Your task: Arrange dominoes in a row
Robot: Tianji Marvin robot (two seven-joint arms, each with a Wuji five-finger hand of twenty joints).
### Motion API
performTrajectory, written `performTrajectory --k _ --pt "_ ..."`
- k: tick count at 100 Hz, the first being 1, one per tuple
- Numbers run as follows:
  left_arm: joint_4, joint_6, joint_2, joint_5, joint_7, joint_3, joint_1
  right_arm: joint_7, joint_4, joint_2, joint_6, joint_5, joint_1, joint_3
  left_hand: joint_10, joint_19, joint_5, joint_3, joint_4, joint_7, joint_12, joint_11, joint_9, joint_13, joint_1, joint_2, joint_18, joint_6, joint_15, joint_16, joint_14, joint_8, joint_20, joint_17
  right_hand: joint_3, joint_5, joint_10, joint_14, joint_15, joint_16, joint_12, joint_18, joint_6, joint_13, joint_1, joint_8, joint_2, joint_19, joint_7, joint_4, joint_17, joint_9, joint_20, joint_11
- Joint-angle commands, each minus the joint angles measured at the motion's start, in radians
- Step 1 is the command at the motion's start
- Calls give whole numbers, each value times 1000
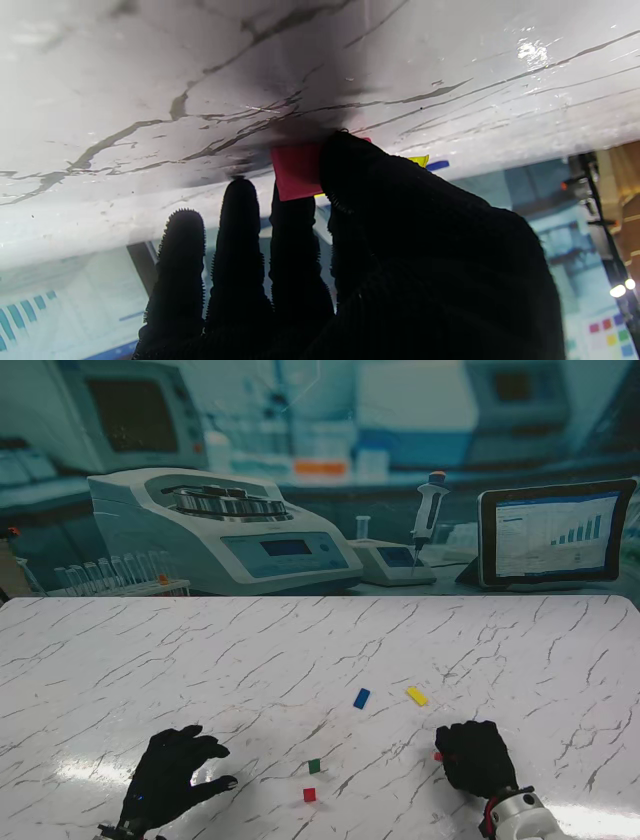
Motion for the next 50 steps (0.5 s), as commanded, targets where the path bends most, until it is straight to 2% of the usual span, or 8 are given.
performTrajectory --k 1,29,50 --pt "3 -23 -6 -5 -8 3 5 6 29 -9 1 -1 -16 -11 -18 29 14 -2 -5 8 14 12 8 22 40 48 13 -23 9 7 -29 15 19 -1 -9 37 -15 3 29 10 20 96 -32 41 61 13 -43 20 52 -39 -3 11 -1 28" --pt "3 -21 -6 -5 -10 2 6 -3 34 -11 -4 4 -11 -10 -18 30 14 -14 -9 15 14 13 9 24 49 49 16 -24 10 7 -29 14 20 -2 -8 23 -9 5 36 17 4 95 -42 40 56 -1 -45 27 35 -36 -3 5 -2 9" --pt "2 -20 -5 -4 -13 2 6 46 10 -9 -34 24 -19 11 -19 32 11 -16 -7 17 14 13 9 24 38 42 18 -25 9 8 -28 13 21 -3 -36 -23 29 21 12 14 -45 97 -28 18 47 -80 -20 15 -77 -23 -21 -8 -10 -80"
